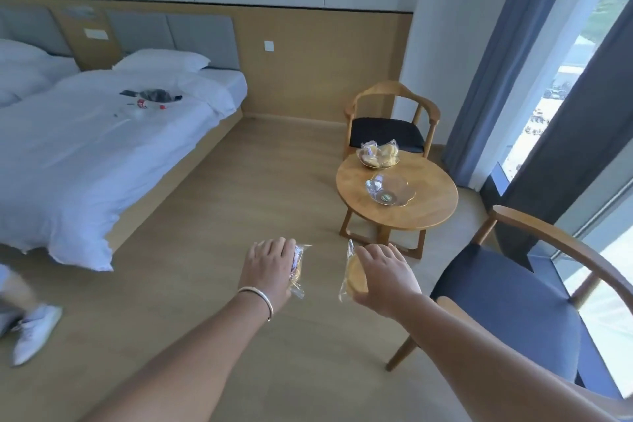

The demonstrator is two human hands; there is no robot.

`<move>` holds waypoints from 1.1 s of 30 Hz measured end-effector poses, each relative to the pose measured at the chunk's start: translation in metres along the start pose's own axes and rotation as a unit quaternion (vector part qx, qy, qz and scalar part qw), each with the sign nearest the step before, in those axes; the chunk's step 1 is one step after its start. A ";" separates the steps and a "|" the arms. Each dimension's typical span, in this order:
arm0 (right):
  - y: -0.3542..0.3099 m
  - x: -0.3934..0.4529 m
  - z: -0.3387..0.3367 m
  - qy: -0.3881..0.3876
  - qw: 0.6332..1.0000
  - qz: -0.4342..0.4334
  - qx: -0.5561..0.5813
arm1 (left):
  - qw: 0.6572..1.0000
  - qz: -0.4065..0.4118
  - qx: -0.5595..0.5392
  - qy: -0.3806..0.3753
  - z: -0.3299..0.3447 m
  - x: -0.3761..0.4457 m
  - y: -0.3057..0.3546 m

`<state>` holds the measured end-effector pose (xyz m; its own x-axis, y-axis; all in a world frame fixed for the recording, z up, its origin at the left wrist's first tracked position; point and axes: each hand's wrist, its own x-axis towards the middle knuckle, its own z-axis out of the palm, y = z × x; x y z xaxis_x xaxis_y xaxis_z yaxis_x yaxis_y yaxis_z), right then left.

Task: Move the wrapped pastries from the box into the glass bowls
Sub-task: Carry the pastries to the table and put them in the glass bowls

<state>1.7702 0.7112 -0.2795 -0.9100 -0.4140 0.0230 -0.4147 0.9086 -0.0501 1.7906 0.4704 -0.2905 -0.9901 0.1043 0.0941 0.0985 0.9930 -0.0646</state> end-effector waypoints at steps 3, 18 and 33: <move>-0.006 0.036 0.007 -0.008 1.000 -0.026 -0.003 | 1.000 -0.019 -0.004 -0.006 0.007 0.016 -0.018; 0.045 0.285 0.013 -0.004 0.993 -0.116 -0.005 | 0.994 -0.098 0.041 0.010 0.014 0.222 -0.086; 0.077 0.468 0.021 -0.027 0.994 -0.102 -0.039 | 0.997 -0.083 0.007 -0.004 0.040 0.403 -0.154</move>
<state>1.3127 0.5864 -0.2939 -0.8070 -0.5898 -0.0295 -0.5905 0.8066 0.0268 1.3721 0.3579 -0.2822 -0.9934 -0.0616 0.0965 -0.0677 0.9958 -0.0622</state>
